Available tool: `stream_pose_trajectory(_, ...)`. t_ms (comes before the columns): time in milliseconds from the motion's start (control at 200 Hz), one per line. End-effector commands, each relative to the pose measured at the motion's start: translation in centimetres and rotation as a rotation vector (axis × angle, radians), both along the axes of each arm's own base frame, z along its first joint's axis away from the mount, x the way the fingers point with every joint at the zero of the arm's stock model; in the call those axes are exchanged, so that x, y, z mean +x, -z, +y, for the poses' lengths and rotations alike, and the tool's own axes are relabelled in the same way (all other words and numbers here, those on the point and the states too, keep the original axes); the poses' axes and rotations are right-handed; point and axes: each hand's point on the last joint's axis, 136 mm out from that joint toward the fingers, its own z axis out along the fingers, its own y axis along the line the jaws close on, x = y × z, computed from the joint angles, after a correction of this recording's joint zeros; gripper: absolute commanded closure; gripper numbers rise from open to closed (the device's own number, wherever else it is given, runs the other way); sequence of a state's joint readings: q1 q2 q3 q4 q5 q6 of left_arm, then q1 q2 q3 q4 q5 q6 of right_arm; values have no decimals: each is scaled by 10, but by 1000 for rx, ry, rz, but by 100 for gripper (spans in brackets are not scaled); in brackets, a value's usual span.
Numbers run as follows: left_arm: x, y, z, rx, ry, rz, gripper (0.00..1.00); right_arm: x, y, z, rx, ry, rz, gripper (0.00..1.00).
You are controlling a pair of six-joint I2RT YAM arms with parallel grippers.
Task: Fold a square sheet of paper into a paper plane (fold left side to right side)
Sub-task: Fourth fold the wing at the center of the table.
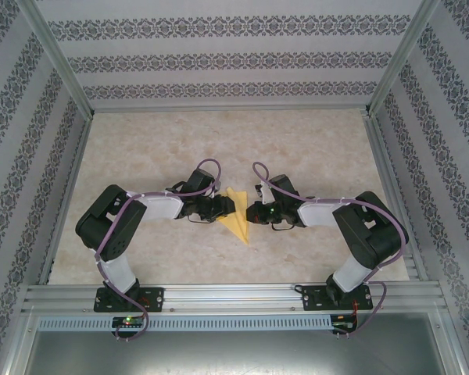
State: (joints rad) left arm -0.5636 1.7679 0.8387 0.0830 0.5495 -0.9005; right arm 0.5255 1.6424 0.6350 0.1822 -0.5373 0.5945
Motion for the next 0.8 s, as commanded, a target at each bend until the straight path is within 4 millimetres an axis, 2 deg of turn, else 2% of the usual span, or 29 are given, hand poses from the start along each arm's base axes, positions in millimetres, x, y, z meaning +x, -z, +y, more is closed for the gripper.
stream_pose_trajectory(0,-4,-2,-4,11,26,-17,56,10,-4,-3,-15,4,-34,100)
stream_pose_trajectory(150,-3,-2,-3,13,25,-17,56,11,-5,-2,-17,-1,-43,100)
stream_pose_trajectory(794,-2,-3,-5,12,31,-18,56,8,13,-5,-78,-7,-5,99)
